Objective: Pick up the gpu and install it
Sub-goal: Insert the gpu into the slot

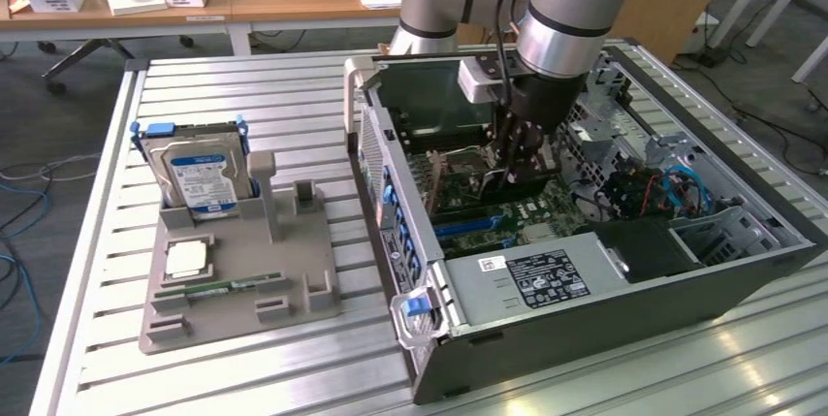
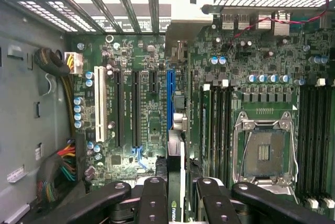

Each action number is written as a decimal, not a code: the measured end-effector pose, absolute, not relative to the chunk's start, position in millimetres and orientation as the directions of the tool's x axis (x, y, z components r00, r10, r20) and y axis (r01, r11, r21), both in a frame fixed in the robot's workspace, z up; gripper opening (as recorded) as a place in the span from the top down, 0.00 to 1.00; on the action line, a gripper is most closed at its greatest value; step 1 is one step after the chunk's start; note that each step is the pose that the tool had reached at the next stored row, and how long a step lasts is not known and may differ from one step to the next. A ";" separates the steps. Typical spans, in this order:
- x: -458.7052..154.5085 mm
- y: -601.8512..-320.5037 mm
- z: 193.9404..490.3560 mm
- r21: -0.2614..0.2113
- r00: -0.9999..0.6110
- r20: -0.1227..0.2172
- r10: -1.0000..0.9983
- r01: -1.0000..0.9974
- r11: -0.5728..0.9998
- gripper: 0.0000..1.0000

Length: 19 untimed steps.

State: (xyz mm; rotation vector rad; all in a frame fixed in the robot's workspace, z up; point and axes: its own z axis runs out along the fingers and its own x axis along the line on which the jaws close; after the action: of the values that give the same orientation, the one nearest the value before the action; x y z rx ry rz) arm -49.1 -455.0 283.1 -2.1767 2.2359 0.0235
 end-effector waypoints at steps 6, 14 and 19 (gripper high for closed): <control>-49.6 -455.1 279.3 -0.004 -0.022 -0.026 -0.999 -1.000 0.022 0.74; -51.8 -455.1 276.4 -0.004 -0.004 -0.026 -1.000 -1.000 0.004 0.74; -54.6 -455.1 275.8 -0.004 -0.002 -0.025 -1.000 -1.000 0.002 0.74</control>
State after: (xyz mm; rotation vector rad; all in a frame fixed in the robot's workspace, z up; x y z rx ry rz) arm -54.6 -455.1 275.8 -2.2043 2.2091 0.0239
